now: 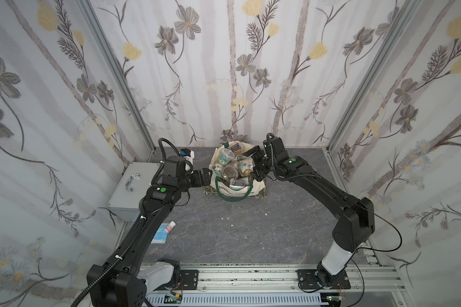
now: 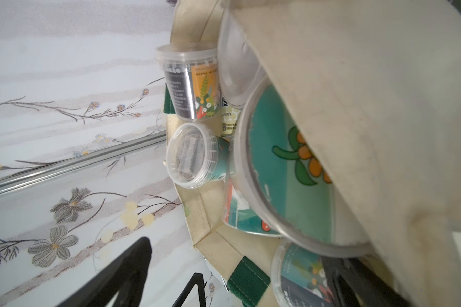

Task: Take out the seed jars from the canvas bag
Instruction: Pick up the seed jar from the canvas bag.

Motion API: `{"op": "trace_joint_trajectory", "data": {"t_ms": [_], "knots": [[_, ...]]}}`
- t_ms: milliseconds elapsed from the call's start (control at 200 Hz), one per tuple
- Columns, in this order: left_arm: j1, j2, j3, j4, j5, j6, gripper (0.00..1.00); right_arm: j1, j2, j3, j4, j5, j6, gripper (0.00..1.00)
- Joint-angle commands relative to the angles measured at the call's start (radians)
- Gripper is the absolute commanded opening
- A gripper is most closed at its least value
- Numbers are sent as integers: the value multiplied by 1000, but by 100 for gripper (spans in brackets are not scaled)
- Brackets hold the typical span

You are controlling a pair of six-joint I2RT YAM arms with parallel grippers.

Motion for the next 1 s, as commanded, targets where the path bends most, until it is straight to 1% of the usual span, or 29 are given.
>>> {"op": "trace_joint_trajectory", "data": {"t_ms": [0, 80, 180, 345, 440, 939, 994], "knots": [[5, 0, 4, 18, 13, -9, 100, -9, 19, 1, -111, 120, 5, 100], [7, 3, 4, 19, 19, -11, 100, -12, 27, 2, -132, 145, 5, 100], [10, 5, 4, 21, 23, -13, 100, -20, 45, 9, -138, 147, 5, 100], [9, 3, 1, 21, 23, -13, 100, -22, 86, 80, -151, 144, -5, 100], [11, 4, 2, 22, 24, -13, 100, -22, 105, 122, -171, 164, -10, 100], [13, 13, 2, 24, 35, -16, 100, -28, 242, 228, -213, 225, -33, 100], [13, 12, 1, 23, 35, -16, 100, -28, 248, 234, -214, 230, -40, 97]]}}
